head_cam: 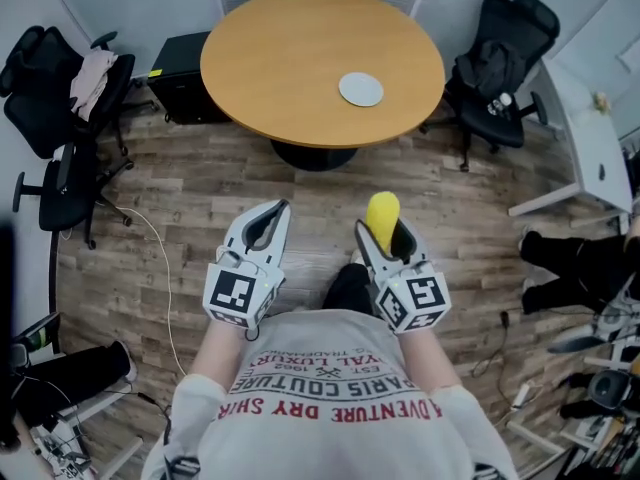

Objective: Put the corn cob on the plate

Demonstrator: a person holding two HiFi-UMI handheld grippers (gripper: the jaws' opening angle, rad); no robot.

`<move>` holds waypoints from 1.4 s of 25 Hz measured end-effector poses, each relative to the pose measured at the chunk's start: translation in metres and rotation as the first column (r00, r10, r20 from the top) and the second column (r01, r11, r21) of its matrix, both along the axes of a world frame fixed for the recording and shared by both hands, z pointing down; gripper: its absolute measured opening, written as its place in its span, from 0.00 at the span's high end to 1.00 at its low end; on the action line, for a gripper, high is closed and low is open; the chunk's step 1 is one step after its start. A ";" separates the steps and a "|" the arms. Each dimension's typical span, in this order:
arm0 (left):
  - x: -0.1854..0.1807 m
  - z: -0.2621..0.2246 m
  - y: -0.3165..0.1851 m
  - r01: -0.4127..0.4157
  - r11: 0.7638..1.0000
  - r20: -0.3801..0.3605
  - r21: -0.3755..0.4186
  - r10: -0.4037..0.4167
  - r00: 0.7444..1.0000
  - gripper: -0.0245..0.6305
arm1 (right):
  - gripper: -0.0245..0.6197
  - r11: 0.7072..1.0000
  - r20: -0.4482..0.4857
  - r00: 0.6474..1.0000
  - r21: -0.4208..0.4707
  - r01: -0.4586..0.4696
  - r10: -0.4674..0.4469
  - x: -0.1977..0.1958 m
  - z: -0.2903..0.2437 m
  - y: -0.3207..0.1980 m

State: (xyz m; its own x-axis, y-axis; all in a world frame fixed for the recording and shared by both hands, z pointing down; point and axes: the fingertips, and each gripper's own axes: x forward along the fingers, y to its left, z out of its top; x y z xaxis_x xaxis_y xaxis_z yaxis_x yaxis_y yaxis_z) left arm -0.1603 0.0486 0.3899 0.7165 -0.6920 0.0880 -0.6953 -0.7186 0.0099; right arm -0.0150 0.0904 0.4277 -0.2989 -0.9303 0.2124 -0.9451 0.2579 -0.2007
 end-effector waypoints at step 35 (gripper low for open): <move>0.186 0.020 -0.293 0.157 0.986 -0.001 -0.049 -0.158 0.987 0.91 | 0.54 0.972 -0.014 0.976 -0.102 0.213 -0.216 0.178 0.030 -0.310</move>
